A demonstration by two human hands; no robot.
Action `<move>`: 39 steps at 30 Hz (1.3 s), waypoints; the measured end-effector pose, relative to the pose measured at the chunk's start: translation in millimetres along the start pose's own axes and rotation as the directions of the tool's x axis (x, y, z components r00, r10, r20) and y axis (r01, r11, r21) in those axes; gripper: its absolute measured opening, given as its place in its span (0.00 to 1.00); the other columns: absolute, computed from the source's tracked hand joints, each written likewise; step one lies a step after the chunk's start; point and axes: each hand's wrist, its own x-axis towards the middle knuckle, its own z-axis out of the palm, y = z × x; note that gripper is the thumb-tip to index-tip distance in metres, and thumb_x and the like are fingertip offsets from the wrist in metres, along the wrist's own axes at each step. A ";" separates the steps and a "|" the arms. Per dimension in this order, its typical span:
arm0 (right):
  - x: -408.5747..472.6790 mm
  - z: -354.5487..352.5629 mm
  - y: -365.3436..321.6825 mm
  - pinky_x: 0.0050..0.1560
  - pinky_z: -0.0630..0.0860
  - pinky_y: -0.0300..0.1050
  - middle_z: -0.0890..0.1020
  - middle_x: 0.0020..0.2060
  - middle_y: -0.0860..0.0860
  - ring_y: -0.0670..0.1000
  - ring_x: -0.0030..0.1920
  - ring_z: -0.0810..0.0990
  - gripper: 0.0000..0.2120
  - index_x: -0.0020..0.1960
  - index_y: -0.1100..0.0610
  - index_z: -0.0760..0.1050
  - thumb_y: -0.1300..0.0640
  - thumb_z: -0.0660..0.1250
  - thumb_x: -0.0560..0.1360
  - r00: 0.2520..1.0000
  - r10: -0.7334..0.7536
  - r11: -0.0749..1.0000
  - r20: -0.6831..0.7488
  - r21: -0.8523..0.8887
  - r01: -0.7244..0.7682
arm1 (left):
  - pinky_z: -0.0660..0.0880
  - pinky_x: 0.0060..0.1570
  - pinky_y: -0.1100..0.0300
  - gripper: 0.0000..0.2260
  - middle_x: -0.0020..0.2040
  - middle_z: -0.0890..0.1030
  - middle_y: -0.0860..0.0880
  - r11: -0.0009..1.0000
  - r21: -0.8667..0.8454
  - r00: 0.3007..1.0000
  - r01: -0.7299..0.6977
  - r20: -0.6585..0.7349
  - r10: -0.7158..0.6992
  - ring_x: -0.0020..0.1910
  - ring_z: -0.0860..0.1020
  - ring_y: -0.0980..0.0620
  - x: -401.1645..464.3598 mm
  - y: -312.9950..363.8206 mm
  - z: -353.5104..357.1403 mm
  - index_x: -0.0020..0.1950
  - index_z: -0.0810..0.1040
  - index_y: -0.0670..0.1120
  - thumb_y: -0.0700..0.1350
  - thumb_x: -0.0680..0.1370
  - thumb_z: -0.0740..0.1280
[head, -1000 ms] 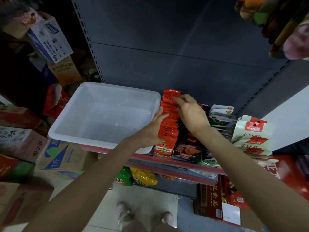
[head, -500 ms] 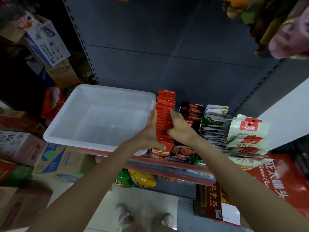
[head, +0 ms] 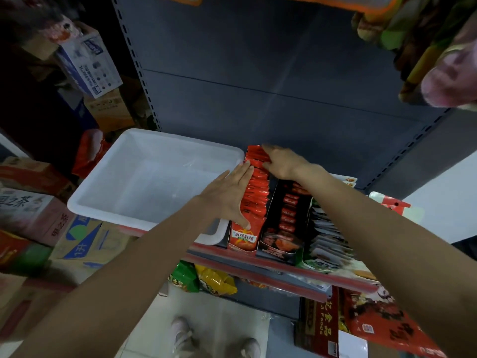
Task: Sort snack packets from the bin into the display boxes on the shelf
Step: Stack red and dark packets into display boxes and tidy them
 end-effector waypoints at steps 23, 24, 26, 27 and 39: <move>-104.5 -2.9 37.4 0.65 0.61 0.38 0.71 0.68 0.58 0.56 0.68 0.69 0.22 0.71 0.60 0.66 0.62 0.62 0.78 0.925 0.187 0.970 -0.331 0.210 -0.121 | 0.30 0.70 0.49 0.59 0.73 0.28 0.51 0.979 -0.132 0.983 -0.152 0.078 0.163 0.71 0.26 0.54 -24.7 10.6 -2.9 0.75 0.30 0.48 0.74 0.63 0.65; -106.3 -1.6 37.9 0.66 0.60 0.38 0.71 0.68 0.58 0.56 0.68 0.69 0.22 0.71 0.60 0.66 0.62 0.62 0.78 0.925 0.188 0.971 -0.330 0.202 -0.126 | 0.32 0.71 0.50 0.54 0.75 0.31 0.52 0.976 -0.164 0.988 -0.146 0.033 0.153 0.72 0.28 0.55 -23.8 14.2 -4.7 0.76 0.34 0.48 0.73 0.67 0.63; -106.6 1.1 39.2 0.66 0.59 0.38 0.70 0.69 0.59 0.56 0.69 0.68 0.21 0.72 0.61 0.65 0.62 0.60 0.79 0.931 0.195 0.972 -0.310 0.186 -0.142 | 0.37 0.72 0.53 0.42 0.78 0.40 0.52 0.962 -0.233 0.986 -0.144 -0.112 0.120 0.75 0.35 0.55 -17.7 21.7 -10.4 0.78 0.42 0.47 0.65 0.75 0.60; -105.8 2.1 40.3 0.66 0.58 0.38 0.70 0.69 0.59 0.57 0.69 0.68 0.21 0.72 0.61 0.64 0.62 0.59 0.80 0.937 0.196 0.973 -0.290 0.175 -0.149 | 0.39 0.73 0.55 0.36 0.78 0.44 0.51 0.953 -0.260 0.978 -0.157 -0.178 0.112 0.76 0.38 0.55 -13.3 26.4 -14.6 0.78 0.46 0.46 0.59 0.78 0.60; -79.3 -2.8 68.6 0.59 0.73 0.50 0.77 0.59 0.56 0.58 0.59 0.75 0.17 0.63 0.46 0.75 0.59 0.58 0.78 0.999 0.017 0.982 -0.049 -0.185 -0.025 | 0.64 0.63 0.56 0.15 0.63 0.71 0.49 0.968 -0.106 0.938 -0.225 -0.292 0.186 0.63 0.68 0.51 25.4 61.3 -8.3 0.67 0.75 0.48 0.47 0.80 0.61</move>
